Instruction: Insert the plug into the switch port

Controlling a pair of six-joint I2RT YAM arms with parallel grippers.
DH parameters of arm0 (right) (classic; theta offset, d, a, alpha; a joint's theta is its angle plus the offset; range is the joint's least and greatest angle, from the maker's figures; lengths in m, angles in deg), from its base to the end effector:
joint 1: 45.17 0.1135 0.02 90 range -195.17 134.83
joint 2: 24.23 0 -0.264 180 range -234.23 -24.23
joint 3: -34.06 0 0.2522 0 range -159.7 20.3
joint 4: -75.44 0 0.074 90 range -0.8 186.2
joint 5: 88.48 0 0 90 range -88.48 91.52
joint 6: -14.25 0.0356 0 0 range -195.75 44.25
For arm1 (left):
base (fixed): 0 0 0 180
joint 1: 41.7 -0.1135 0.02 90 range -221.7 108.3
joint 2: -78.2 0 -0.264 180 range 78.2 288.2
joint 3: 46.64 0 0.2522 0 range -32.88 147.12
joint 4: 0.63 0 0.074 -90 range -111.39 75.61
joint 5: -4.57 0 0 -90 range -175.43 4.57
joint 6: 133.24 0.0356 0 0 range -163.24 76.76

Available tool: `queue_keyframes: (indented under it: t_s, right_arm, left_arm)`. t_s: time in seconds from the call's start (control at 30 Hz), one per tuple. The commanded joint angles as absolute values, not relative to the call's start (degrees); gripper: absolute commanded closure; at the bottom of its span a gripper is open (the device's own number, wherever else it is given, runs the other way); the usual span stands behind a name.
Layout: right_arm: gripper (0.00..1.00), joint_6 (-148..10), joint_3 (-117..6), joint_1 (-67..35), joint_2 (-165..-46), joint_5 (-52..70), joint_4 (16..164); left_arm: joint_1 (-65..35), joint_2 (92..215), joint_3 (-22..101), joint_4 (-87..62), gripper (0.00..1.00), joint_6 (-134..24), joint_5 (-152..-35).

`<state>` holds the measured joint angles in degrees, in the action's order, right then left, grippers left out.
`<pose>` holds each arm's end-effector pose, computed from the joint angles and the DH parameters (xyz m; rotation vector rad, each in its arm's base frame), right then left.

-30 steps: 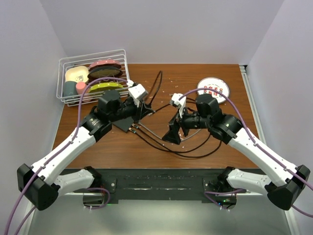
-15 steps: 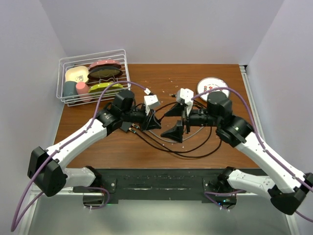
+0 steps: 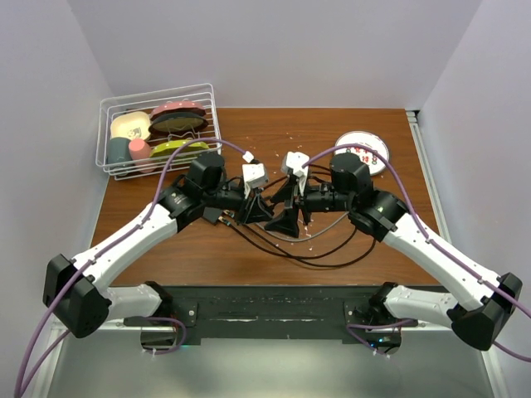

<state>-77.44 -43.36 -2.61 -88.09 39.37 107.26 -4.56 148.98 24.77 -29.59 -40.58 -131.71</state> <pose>0.1663 0.1824 0.3776 -1.1608 1.5949 1.0985 0.2014 -0.1848 0.3188 1.1867 1.7454 -1.1965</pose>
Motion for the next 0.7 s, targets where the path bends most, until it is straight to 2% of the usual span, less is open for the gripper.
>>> queue_keyframes:
  t_s: [0.0, 0.33, 0.57, 0.63, 0.67]
  right_arm:
    - [0.21, -79.8, -45.1, -1.8, -89.2, 34.4, 111.8]
    - [0.5, -80.8, -46.5, -0.1, -93.0, 31.8, 115.7]
    - [0.6, -81.9, -48.2, 1.1, -94.5, 30.8, 119.9]
    - [0.6, -81.9, -48.3, 1.2, -94.5, 30.1, 121.4]
    - [0.56, -81.8, -48.7, 1.3, -94.8, 29.2, 122.1]
  left_arm:
    - [-4.4, 144.9, 26.4, -27.0, 1.0, -39.5, -135.3]
    - [-4.4, 143.0, 26.1, -27.0, 1.0, -38.5, -138.4]
    - [-4.4, 139.2, 25.0, -25.5, 1.0, -38.0, -139.5]
    - [-4.4, 137.9, 24.6, -25.1, 1.0, -37.9, -138.0]
    - [-4.4, 137.4, 24.4, -24.7, 1.0, -38.1, -137.2]
